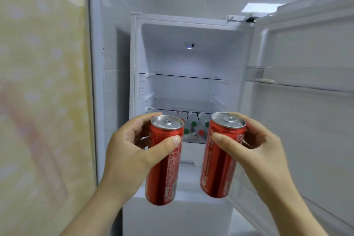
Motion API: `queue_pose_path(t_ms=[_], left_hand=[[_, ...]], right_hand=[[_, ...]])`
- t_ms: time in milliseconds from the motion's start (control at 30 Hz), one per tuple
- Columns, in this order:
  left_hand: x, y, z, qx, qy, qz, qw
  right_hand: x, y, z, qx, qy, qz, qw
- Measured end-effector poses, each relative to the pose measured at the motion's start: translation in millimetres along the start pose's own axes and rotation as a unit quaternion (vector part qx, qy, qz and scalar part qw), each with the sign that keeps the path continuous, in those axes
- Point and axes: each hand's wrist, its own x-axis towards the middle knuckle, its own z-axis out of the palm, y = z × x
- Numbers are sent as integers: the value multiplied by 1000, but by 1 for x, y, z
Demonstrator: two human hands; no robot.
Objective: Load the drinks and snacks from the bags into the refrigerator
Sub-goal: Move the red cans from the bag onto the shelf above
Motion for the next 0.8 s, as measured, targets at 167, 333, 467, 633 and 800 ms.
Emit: queue_pose_path(t_ms=[167,333,467,633,800], left_hand=[[42,-35,-16,-10,-25,4,1000],[74,-74,-19,-18,-28,-12,999],[102,-100,-18,-7,-29,-12,999],[142,-137,-8,22,-14,-11,1000],[193,-166,11,44,12,2,999]], right_hand=[[29,30,30,-12,26,8,1000],[58,59,46,-37,33,20,999],[87,85,54,-35,31,16,999],[136,128,62,-14,27,6,1000],[192,168,68,27,30,-1,999]])
